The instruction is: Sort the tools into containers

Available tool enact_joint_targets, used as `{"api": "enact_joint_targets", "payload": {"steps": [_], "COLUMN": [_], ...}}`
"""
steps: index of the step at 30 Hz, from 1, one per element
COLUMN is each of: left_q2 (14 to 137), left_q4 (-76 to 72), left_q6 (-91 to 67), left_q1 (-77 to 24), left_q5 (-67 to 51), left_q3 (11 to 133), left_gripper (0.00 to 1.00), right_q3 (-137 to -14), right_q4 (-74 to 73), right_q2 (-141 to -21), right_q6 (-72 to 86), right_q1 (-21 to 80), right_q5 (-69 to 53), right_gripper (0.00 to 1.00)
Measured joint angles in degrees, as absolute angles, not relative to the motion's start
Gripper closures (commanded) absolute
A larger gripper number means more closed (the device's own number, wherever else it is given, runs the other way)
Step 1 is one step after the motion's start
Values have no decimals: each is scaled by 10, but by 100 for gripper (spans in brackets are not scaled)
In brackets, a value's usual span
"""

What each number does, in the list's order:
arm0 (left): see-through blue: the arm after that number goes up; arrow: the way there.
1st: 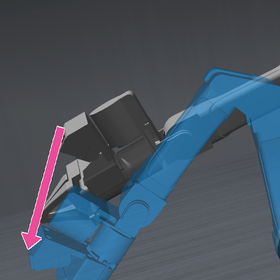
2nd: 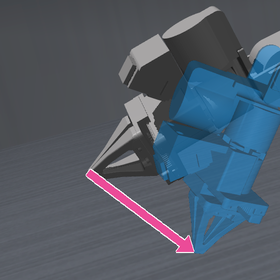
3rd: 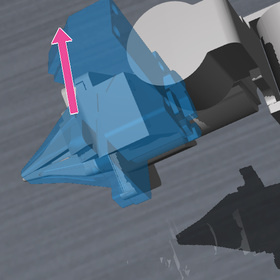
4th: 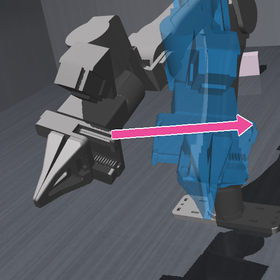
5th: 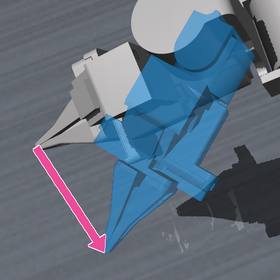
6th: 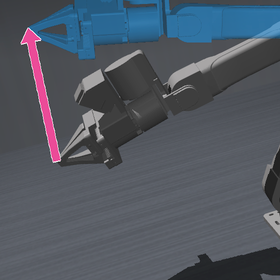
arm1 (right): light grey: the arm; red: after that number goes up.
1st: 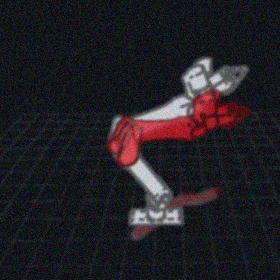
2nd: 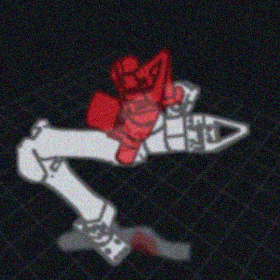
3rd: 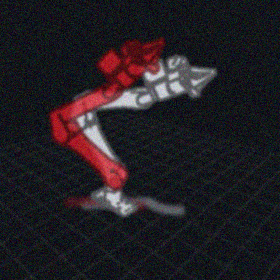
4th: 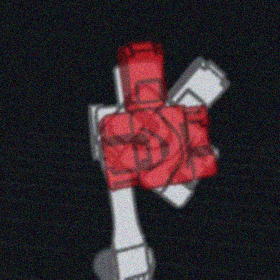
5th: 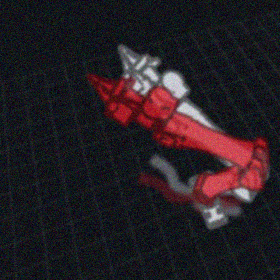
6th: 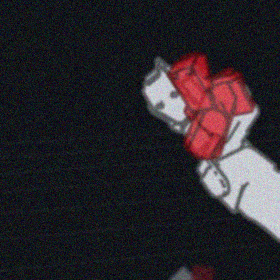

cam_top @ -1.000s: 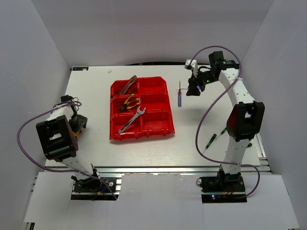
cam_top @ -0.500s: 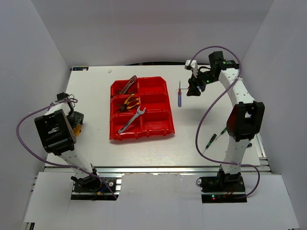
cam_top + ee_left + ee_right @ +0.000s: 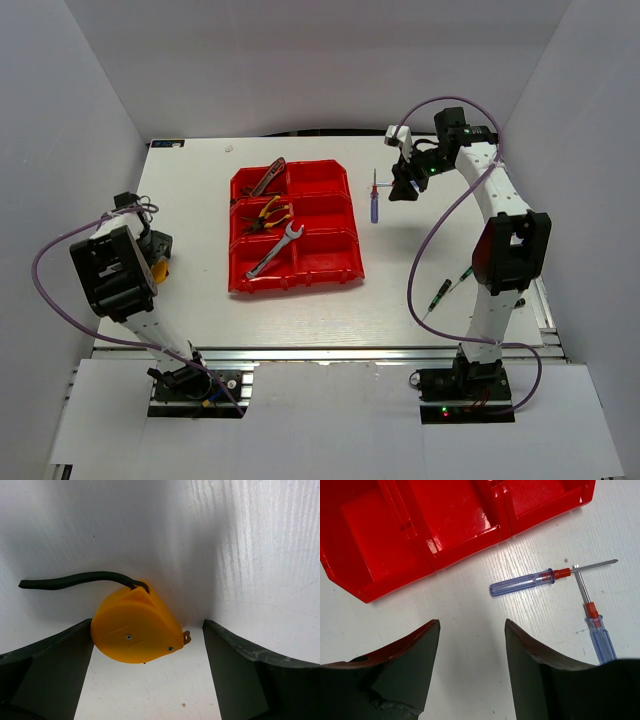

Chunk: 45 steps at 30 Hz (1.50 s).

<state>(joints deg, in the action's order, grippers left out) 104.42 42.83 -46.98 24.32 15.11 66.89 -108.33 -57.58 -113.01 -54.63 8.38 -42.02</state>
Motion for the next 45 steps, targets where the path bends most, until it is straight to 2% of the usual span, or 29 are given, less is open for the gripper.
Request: {"api": "enact_joint_targets", "payload": {"steps": [4,8,9,10,12,15,18,23,24,26,31,35,41,45], "left_q2": [1045,1045,1045,1043,1039,1031,1021,996,990,976,934,894,868,907], "left_q4": [428,416,413,410,404,394,378,350,344,336,329,322,269,217], "left_q6": [-470,-475,-474,-474,-472,-467,-454,-414,-406,-391,-359,-351,-359,-369], "left_q1": [245,245,246,246,246,246,246,248,249,248,220,158,33,-45], "left_q5": [148,142,142,142,142,140,131,98,90,67,-3,-41,-121,-182], "left_q3": [670,667,666,663,658,648,635,606,599,585,566,578,653,735], "left_gripper": [7,34,34,40,44,56,73,84,91,99,100,100,100,100], "right_q3": [-1084,-1086,-1086,-1087,-1087,-1088,-1089,-1090,-1090,-1090,-1093,-1094,-1093,-1086], "right_q4": [-576,-577,-577,-577,-578,-578,-579,-580,-580,-580,-581,-580,-569,-555], "right_q2": [-1132,-1134,-1135,-1136,-1138,-1138,-1138,-1138,-1138,-1138,-1138,-1138,-1138,-1133], "right_q6": [-546,-546,-546,-546,-546,-546,-546,-546,-545,-545,-544,-544,-540,-533], "right_q1": [84,84,84,84,84,84,84,84,84,84,84,84,84,83], "right_q5": [-420,-420,-421,-421,-421,-421,-422,-423,-424,-426,-429,-435,-439,-444], "right_gripper": [38,38,38,38,38,38,38,38,38,38,38,38,38,38]}}
